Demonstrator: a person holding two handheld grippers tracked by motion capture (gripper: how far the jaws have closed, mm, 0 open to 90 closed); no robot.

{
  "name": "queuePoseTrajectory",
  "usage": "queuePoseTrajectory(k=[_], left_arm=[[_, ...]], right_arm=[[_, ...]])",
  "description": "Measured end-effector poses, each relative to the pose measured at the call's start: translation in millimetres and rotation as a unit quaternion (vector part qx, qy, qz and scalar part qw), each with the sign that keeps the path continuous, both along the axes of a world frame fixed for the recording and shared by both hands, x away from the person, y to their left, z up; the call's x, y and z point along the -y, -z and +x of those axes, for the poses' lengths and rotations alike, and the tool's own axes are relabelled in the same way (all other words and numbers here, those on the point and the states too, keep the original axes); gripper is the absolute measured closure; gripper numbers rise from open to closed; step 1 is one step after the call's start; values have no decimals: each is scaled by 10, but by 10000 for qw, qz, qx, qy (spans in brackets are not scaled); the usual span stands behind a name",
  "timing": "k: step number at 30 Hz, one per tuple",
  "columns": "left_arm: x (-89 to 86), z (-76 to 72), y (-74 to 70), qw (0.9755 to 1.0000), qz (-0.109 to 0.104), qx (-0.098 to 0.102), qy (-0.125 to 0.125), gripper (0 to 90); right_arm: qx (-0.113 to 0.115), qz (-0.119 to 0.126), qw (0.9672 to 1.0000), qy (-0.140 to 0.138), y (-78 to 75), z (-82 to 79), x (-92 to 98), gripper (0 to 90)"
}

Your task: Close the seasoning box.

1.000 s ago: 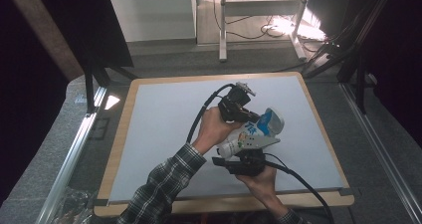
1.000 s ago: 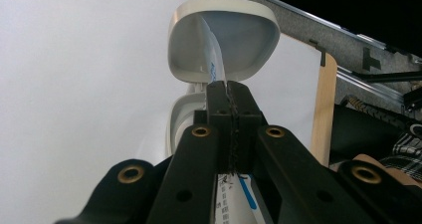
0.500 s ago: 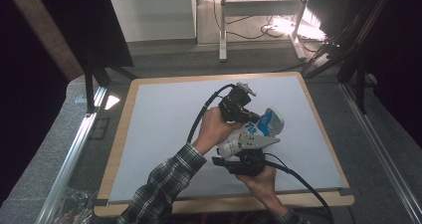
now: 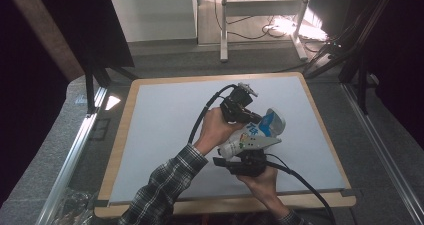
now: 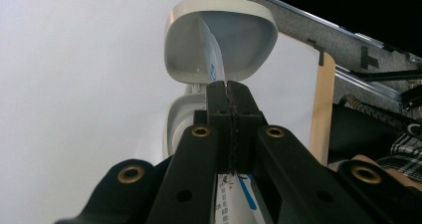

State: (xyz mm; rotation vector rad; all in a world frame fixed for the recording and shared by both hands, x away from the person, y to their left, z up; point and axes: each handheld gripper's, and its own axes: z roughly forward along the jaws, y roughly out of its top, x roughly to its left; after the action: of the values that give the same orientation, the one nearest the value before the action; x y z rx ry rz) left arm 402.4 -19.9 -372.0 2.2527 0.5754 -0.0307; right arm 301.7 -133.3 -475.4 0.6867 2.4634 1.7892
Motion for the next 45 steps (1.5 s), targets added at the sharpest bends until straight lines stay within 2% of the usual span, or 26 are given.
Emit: queuePoseTrajectory(k=[45], left_arm=[[20,28,-12,10000,68,-42,23,896]], right_arm=[[15,37,10000,-1,-29,9,-11,587]])
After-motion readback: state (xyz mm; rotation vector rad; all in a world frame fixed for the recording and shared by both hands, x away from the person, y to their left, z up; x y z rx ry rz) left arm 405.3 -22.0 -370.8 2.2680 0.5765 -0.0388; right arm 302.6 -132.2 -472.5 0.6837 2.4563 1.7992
